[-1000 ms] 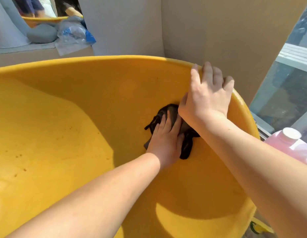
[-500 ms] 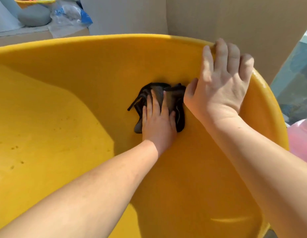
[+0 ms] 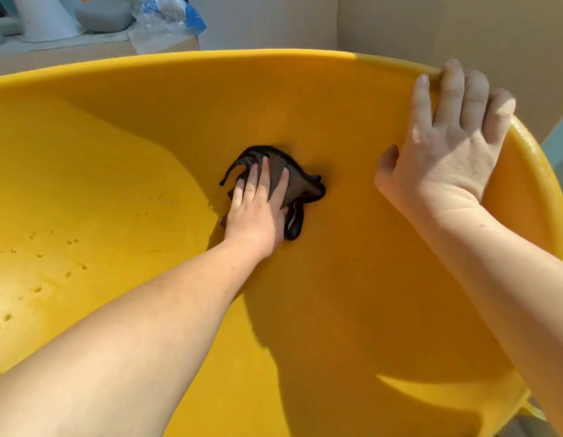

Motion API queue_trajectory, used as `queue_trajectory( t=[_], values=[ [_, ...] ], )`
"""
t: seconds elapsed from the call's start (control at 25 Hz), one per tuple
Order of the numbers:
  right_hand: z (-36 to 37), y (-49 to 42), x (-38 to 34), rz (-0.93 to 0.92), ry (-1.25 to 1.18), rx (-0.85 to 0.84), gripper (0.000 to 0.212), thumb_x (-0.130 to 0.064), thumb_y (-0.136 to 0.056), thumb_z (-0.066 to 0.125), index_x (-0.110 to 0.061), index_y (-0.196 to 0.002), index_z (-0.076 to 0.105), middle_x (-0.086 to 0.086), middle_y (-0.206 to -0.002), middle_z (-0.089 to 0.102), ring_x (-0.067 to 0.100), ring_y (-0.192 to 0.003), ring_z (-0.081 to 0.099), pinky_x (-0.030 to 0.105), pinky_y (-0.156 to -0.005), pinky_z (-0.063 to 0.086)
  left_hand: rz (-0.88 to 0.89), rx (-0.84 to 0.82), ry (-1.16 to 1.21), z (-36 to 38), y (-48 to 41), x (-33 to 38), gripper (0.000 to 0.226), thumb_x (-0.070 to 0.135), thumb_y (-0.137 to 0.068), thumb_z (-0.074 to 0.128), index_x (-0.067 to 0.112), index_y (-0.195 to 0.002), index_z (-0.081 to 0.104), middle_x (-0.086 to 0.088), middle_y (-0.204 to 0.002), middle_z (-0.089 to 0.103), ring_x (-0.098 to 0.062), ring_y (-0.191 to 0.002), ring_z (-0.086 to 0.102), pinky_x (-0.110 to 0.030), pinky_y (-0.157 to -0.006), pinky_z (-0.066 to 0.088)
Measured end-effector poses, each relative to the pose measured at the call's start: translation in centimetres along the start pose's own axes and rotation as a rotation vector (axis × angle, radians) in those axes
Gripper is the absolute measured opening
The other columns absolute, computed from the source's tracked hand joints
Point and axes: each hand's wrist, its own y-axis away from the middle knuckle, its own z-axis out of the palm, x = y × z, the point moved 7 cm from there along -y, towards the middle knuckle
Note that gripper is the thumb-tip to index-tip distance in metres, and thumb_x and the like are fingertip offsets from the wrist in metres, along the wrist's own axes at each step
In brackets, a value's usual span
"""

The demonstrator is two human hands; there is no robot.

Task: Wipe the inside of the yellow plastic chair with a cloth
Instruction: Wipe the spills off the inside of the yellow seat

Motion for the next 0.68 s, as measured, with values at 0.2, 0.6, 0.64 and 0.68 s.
queue_trajectory(
  t=[0.2, 0.6, 0.64, 0.68],
  values=[
    [-0.4, 1.7, -2.9, -0.026, 0.010, -0.212, 0.083, -0.039, -0.084, 0.062, -0.012, -0.156, 0.032, 0.025, -0.171, 0.005, 0.043, -0.158, -0.001, 0.063, -0.125, 0.000, -0.097, -0.240, 0.087, 4.6, 11.1, -1.8, 0.070, 0.049, -0.108, 0.027, 0.031, -0.161, -0.016, -0.003, -0.171, -0.016, -0.026, -0.160, -0.010, -0.045, -0.129, -0.002],
    [2.7, 16.9, -9.2, -0.116, -0.382, -0.801, 0.039, -0.038, -0.096, 0.054, -0.019, -0.128, 0.062, 0.007, -0.128, 0.060, 0.032, -0.130, 0.050, 0.040, -0.094, 0.051, -0.033, -0.476, -0.005, 2.9, 13.9, -9.6, 0.064, 0.043, -0.110, 0.019, 0.033, -0.162, -0.016, -0.004, -0.171, -0.023, -0.022, -0.158, -0.019, -0.046, -0.128, -0.005],
    [3.1, 17.0, -9.0, -0.197, -0.312, -0.761, 0.036, -0.038, -0.095, 0.054, -0.020, -0.124, 0.067, 0.006, -0.123, 0.061, 0.031, -0.125, 0.053, 0.038, -0.093, 0.051, -0.115, -0.458, -0.005, 3.0, 12.9, -10.7, 0.064, 0.042, -0.110, 0.019, 0.033, -0.162, -0.016, -0.005, -0.171, -0.023, -0.023, -0.158, -0.019, -0.047, -0.128, -0.005],
    [3.7, 17.1, -8.9, -0.264, -0.259, -0.720, 0.033, -0.037, -0.093, 0.055, -0.022, -0.119, 0.070, 0.004, -0.117, 0.063, 0.030, -0.120, 0.055, 0.037, -0.091, 0.050, -0.176, -0.436, 0.011, 3.2, 12.4, -10.9, 0.064, 0.041, -0.110, 0.020, 0.033, -0.163, -0.015, -0.005, -0.171, -0.024, -0.024, -0.158, -0.019, -0.049, -0.128, -0.004]
  ],
)
